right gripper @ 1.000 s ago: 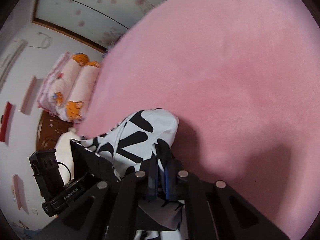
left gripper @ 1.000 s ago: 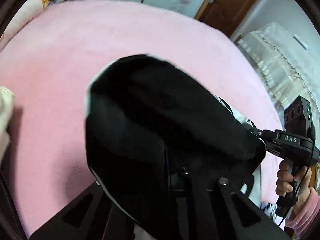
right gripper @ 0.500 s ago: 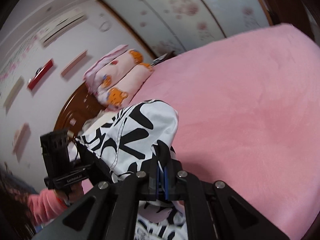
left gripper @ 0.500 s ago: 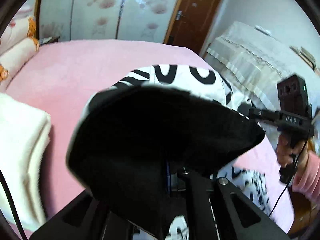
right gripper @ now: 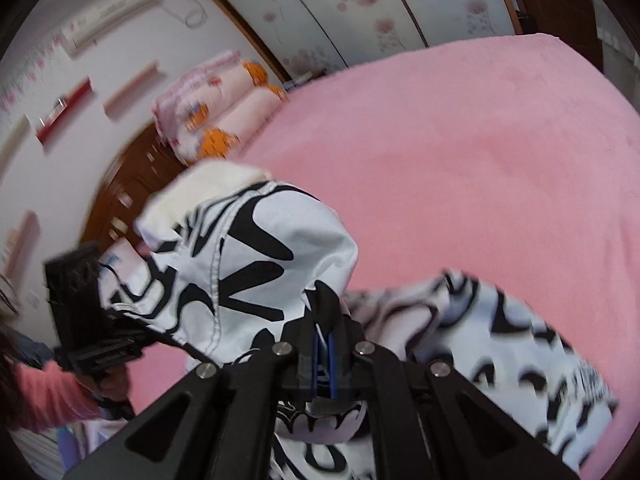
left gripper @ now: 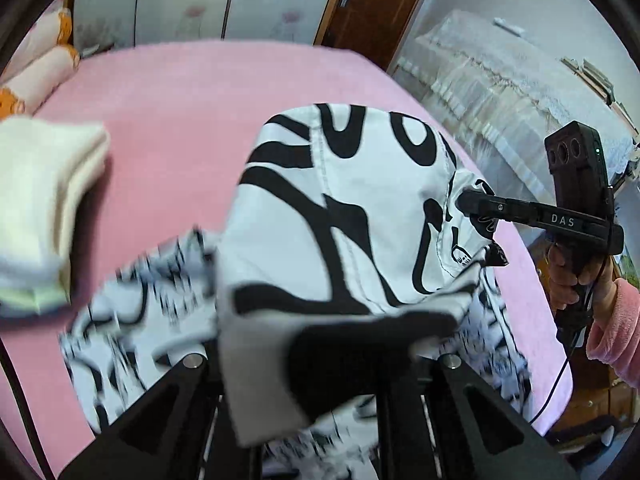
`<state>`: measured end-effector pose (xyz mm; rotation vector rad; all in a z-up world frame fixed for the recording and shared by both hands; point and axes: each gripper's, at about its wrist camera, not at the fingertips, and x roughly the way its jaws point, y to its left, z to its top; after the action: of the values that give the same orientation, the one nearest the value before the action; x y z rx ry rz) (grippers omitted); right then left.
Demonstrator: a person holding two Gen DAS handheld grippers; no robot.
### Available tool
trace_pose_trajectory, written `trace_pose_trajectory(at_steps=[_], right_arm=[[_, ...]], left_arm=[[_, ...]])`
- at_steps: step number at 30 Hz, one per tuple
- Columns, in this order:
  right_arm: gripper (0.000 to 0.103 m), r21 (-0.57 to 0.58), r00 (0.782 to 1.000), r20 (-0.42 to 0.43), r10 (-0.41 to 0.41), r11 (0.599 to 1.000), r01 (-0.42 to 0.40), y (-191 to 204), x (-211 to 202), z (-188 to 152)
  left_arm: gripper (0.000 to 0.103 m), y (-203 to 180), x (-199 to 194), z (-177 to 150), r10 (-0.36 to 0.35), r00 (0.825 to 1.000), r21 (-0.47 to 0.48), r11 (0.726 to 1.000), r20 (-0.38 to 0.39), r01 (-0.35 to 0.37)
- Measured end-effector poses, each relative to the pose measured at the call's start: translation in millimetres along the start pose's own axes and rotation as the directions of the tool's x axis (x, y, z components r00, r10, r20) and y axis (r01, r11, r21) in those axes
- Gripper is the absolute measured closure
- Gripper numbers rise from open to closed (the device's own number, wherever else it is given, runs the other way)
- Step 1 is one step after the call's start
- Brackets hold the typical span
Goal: Fold large clothes
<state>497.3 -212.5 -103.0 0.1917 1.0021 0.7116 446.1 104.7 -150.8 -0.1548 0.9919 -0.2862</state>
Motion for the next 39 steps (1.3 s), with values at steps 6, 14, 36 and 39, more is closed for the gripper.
trace_pose_trajectory(at_steps=[6,14,36,39], right_arm=[[0.096,-0.001,0.992,-0.093,-0.088,0.996,0.089,12,4,-43],[0.088,0.074,0.978,-0.165,-0.125,0.988,0.138,14,-1,-74],[0.05,0.701,0.962,-0.258,0.094,0.703,0.12,3,-37,-105],[0.046,0.759,0.963,-0.238,0.127,0.642,0.103,1,-35,-102]], left_arm=[[0.089,-13,4,-53,0.037,0.994,0.002,0.999,-0.099,-0.037],[0.071,-14,3,-77,0.067,0.981,-0.079,0.993,-0.184,-0.082],[0.027,-29,-49,-74,-0.059,0.917,-0.353,0.931,-0.394,-0.092],[0.022,-24,-50,-64,-0.129,0.912,-0.455,0.888,-0.389,-0.069]])
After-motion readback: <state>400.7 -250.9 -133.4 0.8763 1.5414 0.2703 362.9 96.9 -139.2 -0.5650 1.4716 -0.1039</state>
